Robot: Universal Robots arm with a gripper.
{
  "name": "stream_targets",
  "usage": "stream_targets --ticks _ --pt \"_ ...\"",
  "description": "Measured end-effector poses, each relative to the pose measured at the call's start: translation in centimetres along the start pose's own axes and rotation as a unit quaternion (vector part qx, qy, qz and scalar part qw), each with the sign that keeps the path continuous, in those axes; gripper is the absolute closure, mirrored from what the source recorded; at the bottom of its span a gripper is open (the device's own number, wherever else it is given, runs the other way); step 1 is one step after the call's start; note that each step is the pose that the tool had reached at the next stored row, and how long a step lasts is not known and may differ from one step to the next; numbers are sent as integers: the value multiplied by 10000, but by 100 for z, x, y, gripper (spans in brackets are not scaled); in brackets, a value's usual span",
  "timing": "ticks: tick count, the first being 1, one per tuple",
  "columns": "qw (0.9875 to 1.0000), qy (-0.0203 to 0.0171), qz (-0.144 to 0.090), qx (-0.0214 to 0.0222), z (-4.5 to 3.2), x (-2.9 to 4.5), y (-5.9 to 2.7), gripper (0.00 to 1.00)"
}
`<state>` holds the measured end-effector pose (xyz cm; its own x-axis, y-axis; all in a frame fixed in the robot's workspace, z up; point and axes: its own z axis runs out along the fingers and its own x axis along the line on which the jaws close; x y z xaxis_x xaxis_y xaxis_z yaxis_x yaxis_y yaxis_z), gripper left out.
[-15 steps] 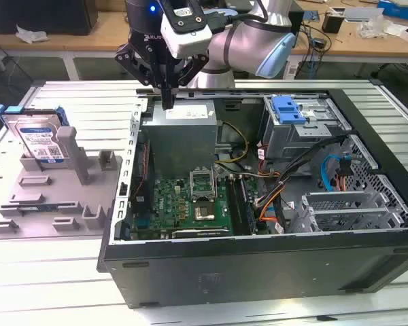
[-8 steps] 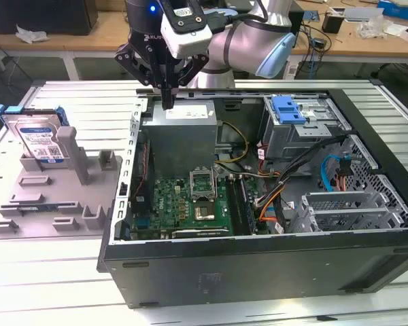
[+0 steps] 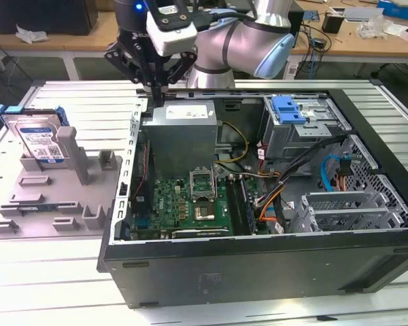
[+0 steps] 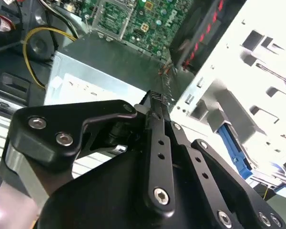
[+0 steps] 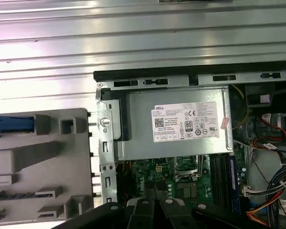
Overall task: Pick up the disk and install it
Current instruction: 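Reach for the disk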
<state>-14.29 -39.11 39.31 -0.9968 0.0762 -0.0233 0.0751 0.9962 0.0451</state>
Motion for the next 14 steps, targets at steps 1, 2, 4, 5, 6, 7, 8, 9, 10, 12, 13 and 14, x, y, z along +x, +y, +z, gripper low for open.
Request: stream_targets --ticks 1,2,4,5,6,7,8,9,10,12,13,14 --pt "10000 0 0 0 0 70 13 89" --pt "10000 0 1 0 0 191 33 89" --pt "10000 0 3 0 -1 293 50 89" --pt "10000 0 2 0 -1 327 57 89" --pt "10000 0 2 0 -1 357 62 89" --pt "10000 0 4 0 -1 399 71 89" --pt "10000 0 3 0 -1 452 81 89" --pt "10000 0 4 0 -2 511 92 89" --pt "10000 0 4 0 -2 582 104 89" --pt "10000 0 4 0 -3 644 115 89" --pt "10000 0 5 0 -3 679 121 89" --pt "10000 0 6 0 -3 713 127 89"
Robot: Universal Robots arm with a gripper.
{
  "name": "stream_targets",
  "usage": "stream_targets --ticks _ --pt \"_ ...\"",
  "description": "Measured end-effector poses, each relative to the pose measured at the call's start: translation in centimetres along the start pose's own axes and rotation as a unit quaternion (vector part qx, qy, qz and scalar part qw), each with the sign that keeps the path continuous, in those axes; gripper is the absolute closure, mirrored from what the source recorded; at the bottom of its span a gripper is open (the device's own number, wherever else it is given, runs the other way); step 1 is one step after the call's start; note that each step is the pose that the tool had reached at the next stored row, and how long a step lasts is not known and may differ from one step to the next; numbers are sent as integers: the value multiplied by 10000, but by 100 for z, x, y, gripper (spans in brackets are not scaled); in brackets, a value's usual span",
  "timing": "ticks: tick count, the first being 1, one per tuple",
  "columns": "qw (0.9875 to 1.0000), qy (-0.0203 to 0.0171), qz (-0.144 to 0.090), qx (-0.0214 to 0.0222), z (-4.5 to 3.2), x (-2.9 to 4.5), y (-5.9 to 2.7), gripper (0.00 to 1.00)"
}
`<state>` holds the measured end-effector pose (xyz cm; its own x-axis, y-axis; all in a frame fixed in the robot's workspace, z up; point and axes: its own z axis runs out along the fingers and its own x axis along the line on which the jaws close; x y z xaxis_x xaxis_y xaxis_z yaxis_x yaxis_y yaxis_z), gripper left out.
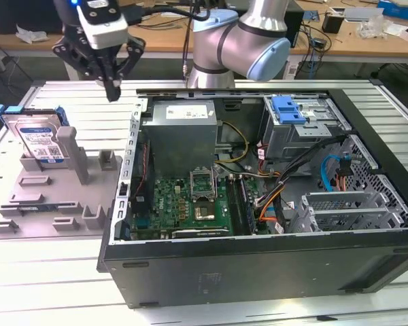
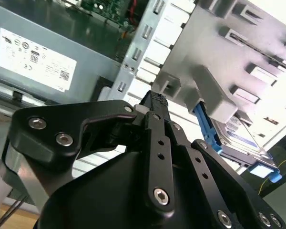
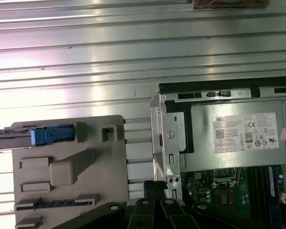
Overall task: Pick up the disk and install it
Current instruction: 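Reach for the disk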
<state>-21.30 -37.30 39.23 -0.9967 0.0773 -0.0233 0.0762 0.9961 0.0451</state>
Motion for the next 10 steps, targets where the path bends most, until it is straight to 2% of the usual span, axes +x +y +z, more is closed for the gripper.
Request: stream_targets --ticks 1,5,6,10 --pt "10000 0 -1 0 -1 69 11 89" --pt "10000 0 0 0 -2 233 38 89" --pt "10000 0 2 0 -3 306 50 89" --pt "10000 0 3 0 -4 469 79 89"
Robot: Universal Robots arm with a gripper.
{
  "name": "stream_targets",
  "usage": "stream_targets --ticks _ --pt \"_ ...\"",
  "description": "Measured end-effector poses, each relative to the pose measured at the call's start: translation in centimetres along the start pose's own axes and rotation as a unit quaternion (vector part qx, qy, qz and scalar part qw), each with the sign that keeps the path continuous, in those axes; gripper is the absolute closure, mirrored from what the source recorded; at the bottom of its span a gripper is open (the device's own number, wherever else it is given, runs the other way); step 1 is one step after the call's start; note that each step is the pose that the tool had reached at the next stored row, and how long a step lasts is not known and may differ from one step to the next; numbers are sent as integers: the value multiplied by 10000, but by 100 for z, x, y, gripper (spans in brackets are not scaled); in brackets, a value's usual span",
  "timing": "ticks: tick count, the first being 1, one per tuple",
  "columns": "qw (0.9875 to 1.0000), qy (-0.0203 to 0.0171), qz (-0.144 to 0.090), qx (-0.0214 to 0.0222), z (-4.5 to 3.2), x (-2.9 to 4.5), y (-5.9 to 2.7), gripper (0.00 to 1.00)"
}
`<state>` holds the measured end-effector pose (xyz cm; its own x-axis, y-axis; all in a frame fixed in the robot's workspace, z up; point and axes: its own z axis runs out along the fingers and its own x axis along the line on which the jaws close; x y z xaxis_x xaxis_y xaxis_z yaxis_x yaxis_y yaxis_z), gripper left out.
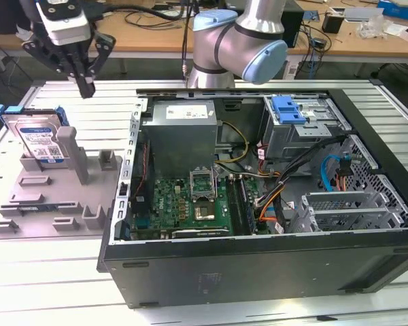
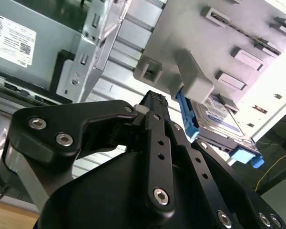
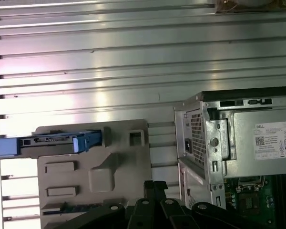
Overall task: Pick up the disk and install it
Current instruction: 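Reach for the disk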
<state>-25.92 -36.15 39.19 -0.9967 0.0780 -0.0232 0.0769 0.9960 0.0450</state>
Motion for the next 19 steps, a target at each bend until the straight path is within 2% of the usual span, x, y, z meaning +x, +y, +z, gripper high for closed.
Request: stream_targets --ticks 5,6,10,13,19 --pt "10000 0 0 0 -1 203 31 89" --pt "10000 0 -1 0 -2 279 41 89" --pt "10000 0 -1 0 -4 441 66 89" --pt "10000 0 -1 0 -5 648 100 89" --pt "10000 0 0 0 -5 911 150 89"
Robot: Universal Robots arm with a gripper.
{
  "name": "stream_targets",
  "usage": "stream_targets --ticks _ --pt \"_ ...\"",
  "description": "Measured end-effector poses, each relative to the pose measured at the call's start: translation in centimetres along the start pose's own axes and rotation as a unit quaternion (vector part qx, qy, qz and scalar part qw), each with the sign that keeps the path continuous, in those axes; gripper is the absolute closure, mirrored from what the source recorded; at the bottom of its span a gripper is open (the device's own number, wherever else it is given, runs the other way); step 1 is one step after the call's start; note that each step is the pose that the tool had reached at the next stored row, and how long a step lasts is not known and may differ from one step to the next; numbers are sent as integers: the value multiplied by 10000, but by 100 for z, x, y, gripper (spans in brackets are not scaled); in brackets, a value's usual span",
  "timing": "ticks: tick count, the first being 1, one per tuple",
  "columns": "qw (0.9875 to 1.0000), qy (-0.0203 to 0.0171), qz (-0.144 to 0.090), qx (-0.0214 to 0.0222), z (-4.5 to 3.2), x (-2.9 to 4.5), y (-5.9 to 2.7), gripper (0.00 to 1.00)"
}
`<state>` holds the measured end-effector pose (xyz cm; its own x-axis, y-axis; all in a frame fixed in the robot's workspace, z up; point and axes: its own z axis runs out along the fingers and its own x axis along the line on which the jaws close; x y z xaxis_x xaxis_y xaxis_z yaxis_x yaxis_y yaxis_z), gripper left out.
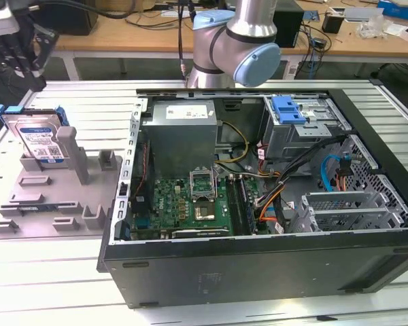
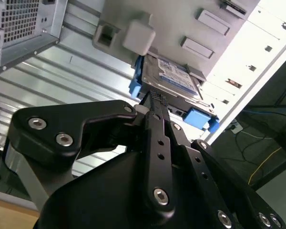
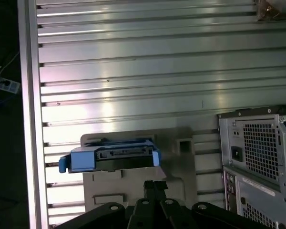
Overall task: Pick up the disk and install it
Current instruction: 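Reach for the disk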
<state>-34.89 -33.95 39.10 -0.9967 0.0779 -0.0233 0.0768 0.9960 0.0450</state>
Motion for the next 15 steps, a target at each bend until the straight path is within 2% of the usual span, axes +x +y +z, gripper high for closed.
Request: stream_targets --ticks 7,10,15 --pt "10000 0 0 0 3 264 73 89" --pt "10000 0 -1 0 6 349 105 89" --pt "10000 0 0 0 15 527 202 89"
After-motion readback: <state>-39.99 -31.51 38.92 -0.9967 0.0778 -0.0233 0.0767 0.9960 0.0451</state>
